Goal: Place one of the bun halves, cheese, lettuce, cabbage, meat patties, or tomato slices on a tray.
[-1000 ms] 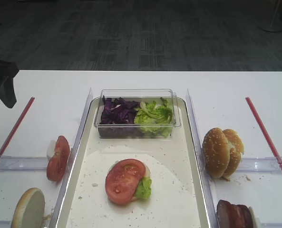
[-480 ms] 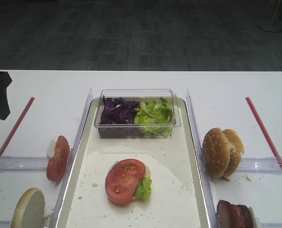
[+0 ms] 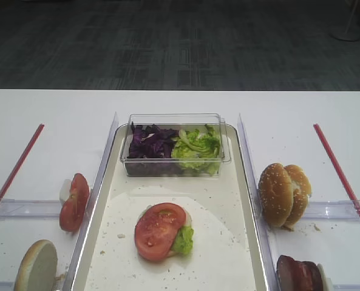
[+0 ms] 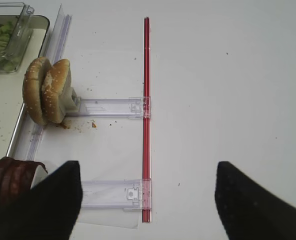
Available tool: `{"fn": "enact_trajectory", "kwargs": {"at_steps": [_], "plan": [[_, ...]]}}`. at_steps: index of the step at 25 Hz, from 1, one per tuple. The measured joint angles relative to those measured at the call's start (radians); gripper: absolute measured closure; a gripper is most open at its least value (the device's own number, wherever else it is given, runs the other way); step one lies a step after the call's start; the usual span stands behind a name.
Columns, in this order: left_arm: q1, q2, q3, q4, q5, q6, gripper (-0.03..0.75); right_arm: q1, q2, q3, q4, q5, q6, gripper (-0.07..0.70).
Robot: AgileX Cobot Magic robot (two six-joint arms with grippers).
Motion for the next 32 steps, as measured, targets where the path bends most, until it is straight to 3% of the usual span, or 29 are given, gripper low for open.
{"fn": "enact_trajectory", "kwargs": {"at_steps": [13,22,32], "plan": [[0.000,-0.458,0.184,0.002,0.021,0.007,0.197,0.000,0.000,0.000,0.000,0.000,0.000,0.061],[0.000,-0.731,0.254,-0.033,0.035,0.005,0.197,0.000,0.000,0.000,0.000,0.000,0.000,0.061],[0.000,-0.996,0.473,-0.050,0.041,0.001,0.197,0.000,0.000,0.000,0.000,0.000,0.000,0.061]]}}
